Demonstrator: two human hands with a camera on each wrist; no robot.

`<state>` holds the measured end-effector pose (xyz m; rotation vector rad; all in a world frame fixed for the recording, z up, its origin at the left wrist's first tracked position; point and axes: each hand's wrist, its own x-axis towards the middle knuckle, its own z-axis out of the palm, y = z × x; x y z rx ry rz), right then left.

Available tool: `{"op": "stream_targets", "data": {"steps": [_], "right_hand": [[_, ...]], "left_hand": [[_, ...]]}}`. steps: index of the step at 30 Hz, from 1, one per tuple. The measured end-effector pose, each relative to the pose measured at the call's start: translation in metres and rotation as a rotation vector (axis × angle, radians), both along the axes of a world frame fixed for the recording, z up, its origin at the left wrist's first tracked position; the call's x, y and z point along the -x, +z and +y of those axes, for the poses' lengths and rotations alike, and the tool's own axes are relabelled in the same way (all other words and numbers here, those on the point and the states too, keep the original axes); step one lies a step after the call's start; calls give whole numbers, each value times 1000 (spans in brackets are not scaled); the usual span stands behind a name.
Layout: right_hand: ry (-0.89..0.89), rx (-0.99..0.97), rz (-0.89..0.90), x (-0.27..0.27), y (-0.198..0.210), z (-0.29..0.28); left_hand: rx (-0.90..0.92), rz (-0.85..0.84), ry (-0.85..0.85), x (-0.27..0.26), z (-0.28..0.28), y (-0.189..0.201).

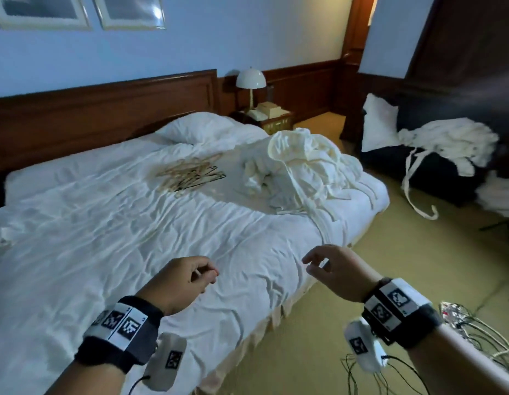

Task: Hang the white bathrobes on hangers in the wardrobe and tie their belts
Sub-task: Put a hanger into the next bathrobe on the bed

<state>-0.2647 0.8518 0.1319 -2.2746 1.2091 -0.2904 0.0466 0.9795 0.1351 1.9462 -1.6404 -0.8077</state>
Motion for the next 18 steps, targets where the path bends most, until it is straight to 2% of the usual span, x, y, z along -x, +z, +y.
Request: {"op": "stream_targets", "data": {"steps": [3,6,10,15,18], "right_hand": [[-124,12,-34,-4,-3,-59],[-212,1,-46,-8,4,-107],[-308,32,-54,-1,17,-175],[-361,18,-9,40,5,-261],[-333,17,54,71,-6,-329]], "left_hand": [[10,8,-88,-19,-91,-7],[-26,0,-202,-24,-174,2],[26,-27,-291,-21,-293,12],[30,-21,-337,6,-407,-4],[4,-7,-290,21,-458,-28]]}}
